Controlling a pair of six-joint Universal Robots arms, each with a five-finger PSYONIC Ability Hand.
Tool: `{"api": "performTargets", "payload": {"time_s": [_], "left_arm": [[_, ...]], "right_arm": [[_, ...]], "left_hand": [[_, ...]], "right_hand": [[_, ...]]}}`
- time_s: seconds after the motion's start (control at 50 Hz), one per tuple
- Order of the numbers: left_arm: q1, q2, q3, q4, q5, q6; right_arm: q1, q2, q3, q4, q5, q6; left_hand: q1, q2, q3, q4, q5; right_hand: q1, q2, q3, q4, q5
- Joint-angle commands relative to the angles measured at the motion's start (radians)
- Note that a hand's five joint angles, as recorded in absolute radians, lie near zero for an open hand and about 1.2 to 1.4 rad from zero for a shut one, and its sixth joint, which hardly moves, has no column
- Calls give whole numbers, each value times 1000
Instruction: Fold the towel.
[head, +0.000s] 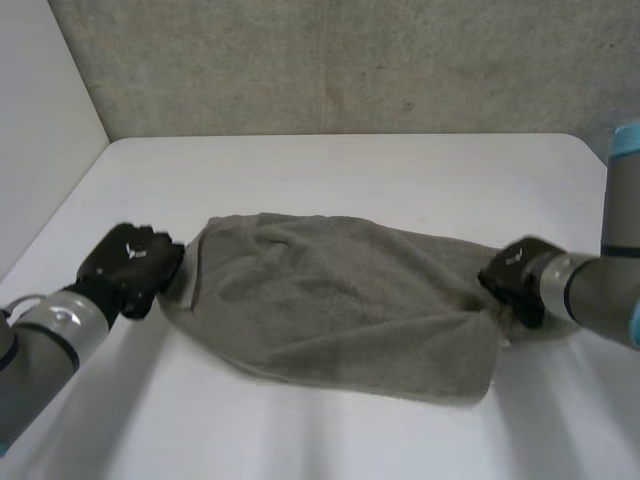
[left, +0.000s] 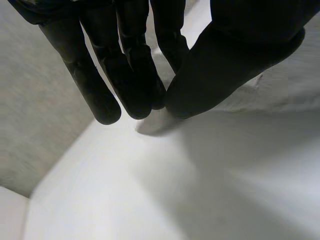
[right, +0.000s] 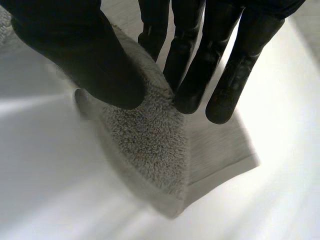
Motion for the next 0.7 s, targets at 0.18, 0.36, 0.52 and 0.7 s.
{"api": "performTargets", "payload": {"time_s": [0.18, 0.36, 0.52, 0.7], "left_arm": [[-75, -228, 895, 297, -236, -370], [-69, -176, 676, 262, -232, -536], [-76, -131, 242, 318, -197, -524], [-127, -220, 109, 384, -89, -513]], "right_arm": [[25, -13, -424, -693, 17, 366], [19, -4, -343, -439, -43, 373], [11, 50, -242, -178, -113, 291], [12, 4, -183, -171, -115, 255]], "left_hand": [[208, 179, 180, 179, 189], [208, 179, 180, 179, 189], [208, 179, 180, 179, 189], [-689, -718, -717, -718, -708]], "right_hand": [[432, 214, 207, 202, 228], [432, 214, 207, 202, 228], [432, 214, 207, 202, 228], [432, 214, 207, 202, 228]]}}
